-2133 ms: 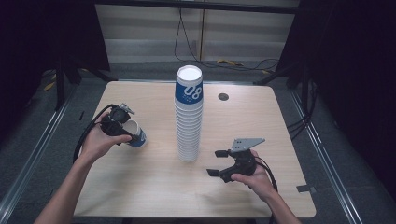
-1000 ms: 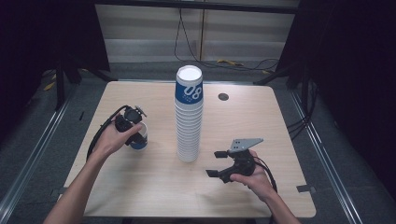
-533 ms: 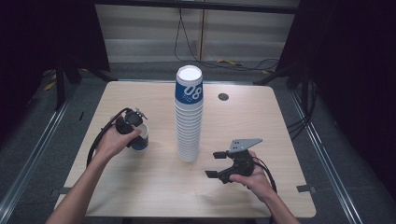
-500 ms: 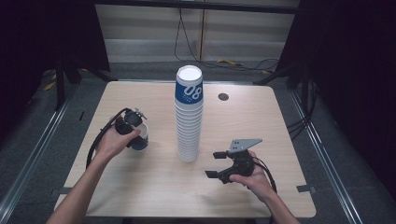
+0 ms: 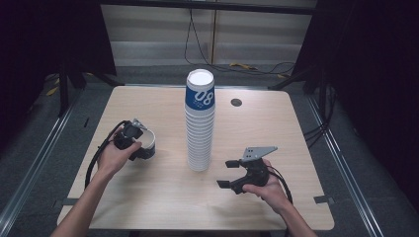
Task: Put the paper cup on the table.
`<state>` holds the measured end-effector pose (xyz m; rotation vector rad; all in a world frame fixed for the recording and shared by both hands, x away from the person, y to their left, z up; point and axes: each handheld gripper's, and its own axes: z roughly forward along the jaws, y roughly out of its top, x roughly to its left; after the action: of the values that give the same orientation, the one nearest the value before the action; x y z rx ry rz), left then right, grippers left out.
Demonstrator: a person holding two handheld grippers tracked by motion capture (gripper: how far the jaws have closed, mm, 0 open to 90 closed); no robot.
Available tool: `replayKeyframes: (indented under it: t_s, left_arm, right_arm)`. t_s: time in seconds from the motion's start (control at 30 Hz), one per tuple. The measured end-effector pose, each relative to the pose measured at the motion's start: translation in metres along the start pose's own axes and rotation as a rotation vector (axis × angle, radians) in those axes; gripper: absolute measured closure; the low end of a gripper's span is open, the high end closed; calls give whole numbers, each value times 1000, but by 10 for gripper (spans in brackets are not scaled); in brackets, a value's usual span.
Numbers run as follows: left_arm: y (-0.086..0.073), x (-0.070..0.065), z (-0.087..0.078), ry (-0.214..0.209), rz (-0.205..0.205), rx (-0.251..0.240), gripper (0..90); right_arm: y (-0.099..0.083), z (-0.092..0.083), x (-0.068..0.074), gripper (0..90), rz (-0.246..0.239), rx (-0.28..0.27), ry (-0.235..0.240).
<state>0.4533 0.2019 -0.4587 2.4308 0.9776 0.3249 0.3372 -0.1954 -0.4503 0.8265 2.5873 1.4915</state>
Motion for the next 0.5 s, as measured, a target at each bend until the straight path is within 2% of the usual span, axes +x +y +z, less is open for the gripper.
replayKeyframes:
  t_s: [0.1, 0.17, 0.27, 0.33, 0.37, 0.4, 0.5]
  left_arm:
    - [-6, 0, 0, -1, -8, -38, 159]
    - [-9, 1, 0, -24, -21, -37, 159]
    - [-13, 1, 1, -27, -21, -40, 159]
    - [-16, 1, 3, -33, -20, -25, 159]
    - [-17, 1, 3, -29, -41, -37, 159]
    - [-19, 1, 2, -26, -46, -43, 159]
    - [-24, 2, 1, -31, -39, -39, 159]
  right_arm:
    - [0, 0, 0, 180, -2, 1, 1]
    - [0, 0, 0, 180, -1, -2, 2]
    - [0, 0, -1, 180, 4, -4, -2]
    - [0, 0, 0, 180, 1, -3, -4]
    - [0, 0, 0, 180, 3, -5, -2]
    - [0, 0, 0, 180, 3, -2, -4]
    - [0, -1, -1, 180, 7, -4, -8]
